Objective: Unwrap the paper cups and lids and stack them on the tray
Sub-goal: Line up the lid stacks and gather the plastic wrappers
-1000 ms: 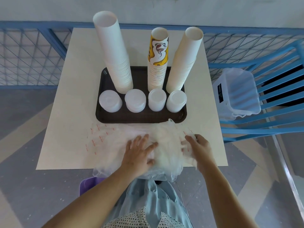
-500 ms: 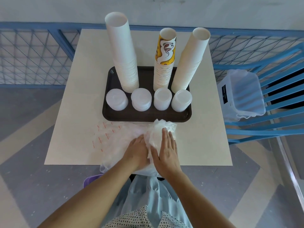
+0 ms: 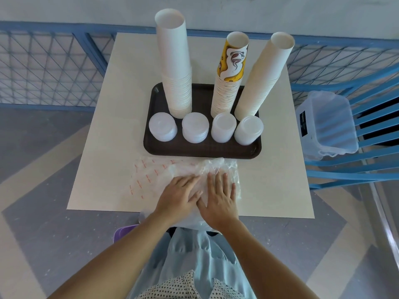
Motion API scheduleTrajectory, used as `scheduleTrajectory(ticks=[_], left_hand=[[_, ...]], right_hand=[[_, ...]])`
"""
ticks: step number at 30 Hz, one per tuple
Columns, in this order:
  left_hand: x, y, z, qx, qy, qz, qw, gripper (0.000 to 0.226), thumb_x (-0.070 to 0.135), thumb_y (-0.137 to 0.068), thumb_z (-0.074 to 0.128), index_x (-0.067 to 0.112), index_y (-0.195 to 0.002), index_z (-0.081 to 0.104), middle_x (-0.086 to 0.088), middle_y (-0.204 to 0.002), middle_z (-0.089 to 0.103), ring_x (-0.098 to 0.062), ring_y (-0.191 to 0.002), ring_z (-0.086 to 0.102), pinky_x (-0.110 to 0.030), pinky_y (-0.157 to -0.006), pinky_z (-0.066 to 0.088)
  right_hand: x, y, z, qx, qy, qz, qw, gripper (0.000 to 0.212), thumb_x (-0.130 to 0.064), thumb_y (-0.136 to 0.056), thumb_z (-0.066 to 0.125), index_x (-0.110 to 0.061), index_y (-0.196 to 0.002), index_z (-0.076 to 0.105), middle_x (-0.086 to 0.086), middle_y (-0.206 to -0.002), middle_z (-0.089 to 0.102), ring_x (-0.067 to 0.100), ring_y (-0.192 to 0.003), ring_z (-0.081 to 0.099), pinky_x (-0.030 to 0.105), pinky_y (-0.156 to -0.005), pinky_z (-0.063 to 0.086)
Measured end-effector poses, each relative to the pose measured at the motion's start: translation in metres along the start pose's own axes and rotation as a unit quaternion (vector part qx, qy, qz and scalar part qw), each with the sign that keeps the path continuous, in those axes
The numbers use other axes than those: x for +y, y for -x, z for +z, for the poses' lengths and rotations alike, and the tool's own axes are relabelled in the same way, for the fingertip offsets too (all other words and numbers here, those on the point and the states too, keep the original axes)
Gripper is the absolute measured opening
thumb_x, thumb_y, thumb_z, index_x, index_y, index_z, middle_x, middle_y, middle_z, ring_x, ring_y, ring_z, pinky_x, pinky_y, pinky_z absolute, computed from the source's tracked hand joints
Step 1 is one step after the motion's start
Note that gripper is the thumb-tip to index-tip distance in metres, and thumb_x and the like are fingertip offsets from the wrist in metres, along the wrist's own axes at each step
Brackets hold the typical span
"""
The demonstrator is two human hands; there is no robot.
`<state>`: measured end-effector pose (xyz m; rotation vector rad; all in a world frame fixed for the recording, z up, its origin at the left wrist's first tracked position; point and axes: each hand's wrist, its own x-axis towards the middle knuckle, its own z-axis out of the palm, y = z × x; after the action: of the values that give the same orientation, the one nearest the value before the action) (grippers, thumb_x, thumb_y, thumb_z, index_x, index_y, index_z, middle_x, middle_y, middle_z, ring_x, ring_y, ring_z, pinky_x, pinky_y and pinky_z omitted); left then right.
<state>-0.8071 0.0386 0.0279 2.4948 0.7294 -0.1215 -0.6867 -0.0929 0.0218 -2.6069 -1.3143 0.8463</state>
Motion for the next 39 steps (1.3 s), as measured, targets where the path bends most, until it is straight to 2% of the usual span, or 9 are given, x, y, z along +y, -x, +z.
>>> scheduleTrajectory(ticks=[2,4,7,12,16,20,23,29,39], left_hand=[[-0.001,-0.004,0.004,0.013,-0.007,0.007,1.0,0.057,0.054,-0.108,0.034,0.028,-0.158,0.043,0.01,-0.16,0.045,-0.015,-0.142,0.039,-0.036,-0.117,0.04],[0.0,-0.008,0.005,0.007,-0.008,0.004,1.0,0.053,0.046,-0.11,0.038,0.027,-0.159,0.042,0.011,-0.163,0.042,-0.017,-0.143,0.038,-0.038,-0.119,0.039],[0.003,-0.011,0.006,-0.003,-0.017,0.016,1.0,0.053,0.047,-0.11,0.035,0.027,-0.159,0.042,0.01,-0.163,0.042,-0.018,-0.144,0.038,-0.038,-0.119,0.039],[0.006,-0.013,0.005,-0.001,0.018,0.01,1.0,0.052,0.038,-0.109,0.044,0.027,-0.159,0.04,0.009,-0.157,0.051,-0.015,-0.141,0.04,-0.041,-0.113,0.044],[0.014,-0.013,-0.011,-0.031,0.074,-0.023,0.996,0.059,0.043,-0.109,0.041,0.033,-0.165,0.024,0.007,-0.154,0.05,-0.01,-0.145,0.034,-0.036,-0.117,0.04],[0.018,-0.013,-0.011,0.001,0.003,0.018,1.0,0.06,0.05,-0.107,0.041,0.043,-0.163,0.021,0.002,-0.168,0.029,-0.019,-0.147,0.035,-0.041,-0.116,0.043],[0.018,-0.013,0.003,0.016,-0.089,0.038,0.995,0.058,0.052,-0.105,0.035,0.037,-0.161,0.033,0.0,-0.172,0.021,-0.025,-0.148,0.036,-0.045,-0.114,0.042],[0.005,-0.011,0.026,0.024,-0.161,0.011,0.987,0.057,0.044,-0.107,0.035,0.025,-0.16,0.04,0.001,-0.169,0.033,-0.03,-0.147,0.042,-0.051,-0.116,0.04],[0.008,-0.01,-0.007,0.044,-0.121,0.019,0.992,0.052,0.041,-0.101,0.056,0.032,-0.152,0.051,0.001,-0.161,0.041,-0.021,-0.142,0.044,-0.042,-0.112,0.045]], right_hand=[[0.003,0.003,-0.011,0.013,-0.077,-0.004,0.997,0.085,-0.057,-0.092,0.016,-0.026,-0.165,-0.011,0.003,-0.174,-0.014,0.024,-0.158,-0.021,0.052,-0.129,-0.004],[0.007,0.006,-0.022,0.1,-0.146,0.003,0.984,0.077,-0.047,-0.092,0.031,-0.022,-0.164,0.02,0.005,-0.172,0.016,0.029,-0.159,0.01,0.052,-0.128,0.016],[0.019,0.001,-0.02,0.24,-0.099,0.019,0.966,0.052,-0.027,-0.096,0.053,-0.014,-0.146,0.045,0.011,-0.157,0.034,0.035,-0.142,0.036,0.055,-0.115,0.037],[0.028,-0.017,-0.006,0.098,0.01,-0.014,0.995,0.072,-0.044,-0.104,0.038,-0.019,-0.165,0.009,0.01,-0.174,-0.01,0.032,-0.16,-0.013,0.056,-0.129,0.004],[0.026,-0.019,0.003,0.068,0.045,-0.038,0.996,0.071,-0.049,-0.106,0.026,-0.027,-0.164,-0.01,0.005,-0.173,-0.02,0.031,-0.158,-0.022,0.06,-0.127,-0.003],[0.027,-0.022,0.004,0.044,0.069,-0.033,0.996,0.07,-0.052,-0.105,0.018,-0.031,-0.161,-0.018,0.001,-0.168,-0.032,0.028,-0.154,-0.031,0.059,-0.127,-0.007],[0.028,-0.024,0.003,0.04,0.063,-0.039,0.996,0.073,-0.051,-0.105,0.024,-0.03,-0.163,-0.015,0.0,-0.168,-0.033,0.027,-0.154,-0.032,0.059,-0.127,-0.006],[0.035,-0.023,0.002,0.047,0.066,-0.042,0.996,0.072,-0.057,-0.108,0.015,-0.025,-0.164,-0.016,-0.002,-0.169,-0.029,0.021,-0.154,-0.032,0.053,-0.129,-0.007],[0.034,-0.029,0.013,0.048,0.117,-0.032,0.991,0.071,-0.058,-0.108,0.011,-0.019,-0.165,-0.002,0.008,-0.172,-0.018,0.032,-0.157,-0.022,0.061,-0.127,-0.001]])
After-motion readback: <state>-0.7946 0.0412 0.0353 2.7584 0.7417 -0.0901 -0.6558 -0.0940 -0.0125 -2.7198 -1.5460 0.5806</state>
